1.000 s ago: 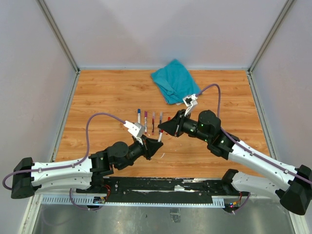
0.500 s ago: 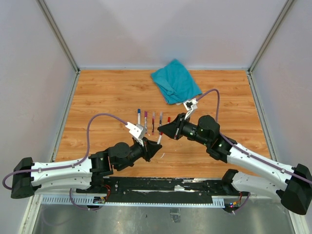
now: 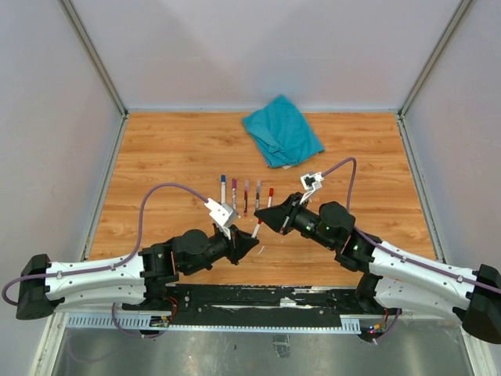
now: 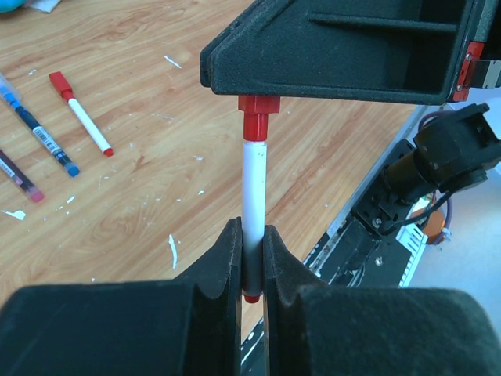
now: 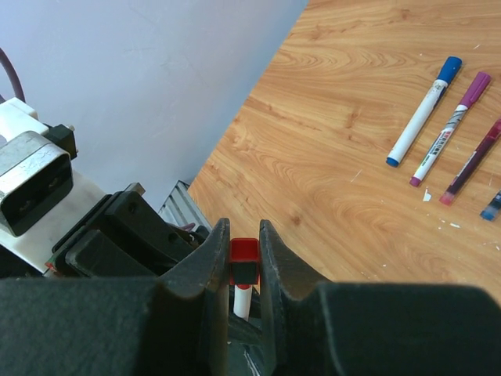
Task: Insert the pens into the pen caps
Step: Press the pen cap onto the pen.
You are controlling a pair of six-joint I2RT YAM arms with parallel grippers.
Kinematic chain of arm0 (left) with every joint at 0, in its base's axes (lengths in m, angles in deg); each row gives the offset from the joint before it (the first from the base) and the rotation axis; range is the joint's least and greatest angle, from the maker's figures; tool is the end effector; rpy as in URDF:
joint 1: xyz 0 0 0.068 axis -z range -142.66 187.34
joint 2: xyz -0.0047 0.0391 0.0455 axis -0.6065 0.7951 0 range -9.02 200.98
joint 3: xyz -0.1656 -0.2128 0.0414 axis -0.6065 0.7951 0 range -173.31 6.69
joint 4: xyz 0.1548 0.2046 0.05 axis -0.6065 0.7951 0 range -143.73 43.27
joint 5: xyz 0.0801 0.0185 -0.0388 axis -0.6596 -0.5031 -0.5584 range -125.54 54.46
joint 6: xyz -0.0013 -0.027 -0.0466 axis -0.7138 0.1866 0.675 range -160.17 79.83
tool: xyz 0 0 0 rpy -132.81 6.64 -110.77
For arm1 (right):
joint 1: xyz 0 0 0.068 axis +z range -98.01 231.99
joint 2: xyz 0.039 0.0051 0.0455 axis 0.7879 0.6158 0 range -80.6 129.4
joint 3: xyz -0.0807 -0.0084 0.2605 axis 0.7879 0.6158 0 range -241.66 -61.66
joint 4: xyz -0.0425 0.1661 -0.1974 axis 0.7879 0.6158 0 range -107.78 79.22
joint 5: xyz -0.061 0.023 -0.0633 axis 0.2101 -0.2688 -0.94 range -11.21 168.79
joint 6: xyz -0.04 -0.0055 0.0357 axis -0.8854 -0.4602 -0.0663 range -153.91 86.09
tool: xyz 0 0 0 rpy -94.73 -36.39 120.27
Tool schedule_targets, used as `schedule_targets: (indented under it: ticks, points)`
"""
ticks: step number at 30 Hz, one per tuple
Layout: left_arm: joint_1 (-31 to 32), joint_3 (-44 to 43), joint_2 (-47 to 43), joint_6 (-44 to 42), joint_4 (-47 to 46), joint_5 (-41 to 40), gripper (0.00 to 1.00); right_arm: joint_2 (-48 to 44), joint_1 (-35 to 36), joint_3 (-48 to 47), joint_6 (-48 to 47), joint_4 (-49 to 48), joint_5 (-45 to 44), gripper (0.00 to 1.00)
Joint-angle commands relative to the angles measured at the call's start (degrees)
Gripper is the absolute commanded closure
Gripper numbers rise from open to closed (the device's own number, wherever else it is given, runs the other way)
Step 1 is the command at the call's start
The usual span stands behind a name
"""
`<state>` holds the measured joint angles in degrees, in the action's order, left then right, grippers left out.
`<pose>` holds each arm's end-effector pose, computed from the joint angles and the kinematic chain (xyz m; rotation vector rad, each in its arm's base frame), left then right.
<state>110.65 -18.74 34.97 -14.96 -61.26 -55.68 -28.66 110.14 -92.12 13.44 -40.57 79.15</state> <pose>0.0654 -0.1754 0.2553 0.5012 1.7793 -0.9299 0.1142 0.1842 0.2900 -0.1695 1.7350 1.4229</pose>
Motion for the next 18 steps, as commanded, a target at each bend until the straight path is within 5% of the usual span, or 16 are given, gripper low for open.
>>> schedule_targets:
  ticks: [1,18]
  points:
    - [-0.5,-7.1,-2.6,-1.1,-14.4,-1.7,1.0,1.2,5.9,3.2,0.9,7.0,5.4,0.99]
    - [-0.4,-10.6,-3.9,0.2,-15.8,0.1,0.99,-0.3,13.0,5.3,-0.4,7.7,0.3,0.99]
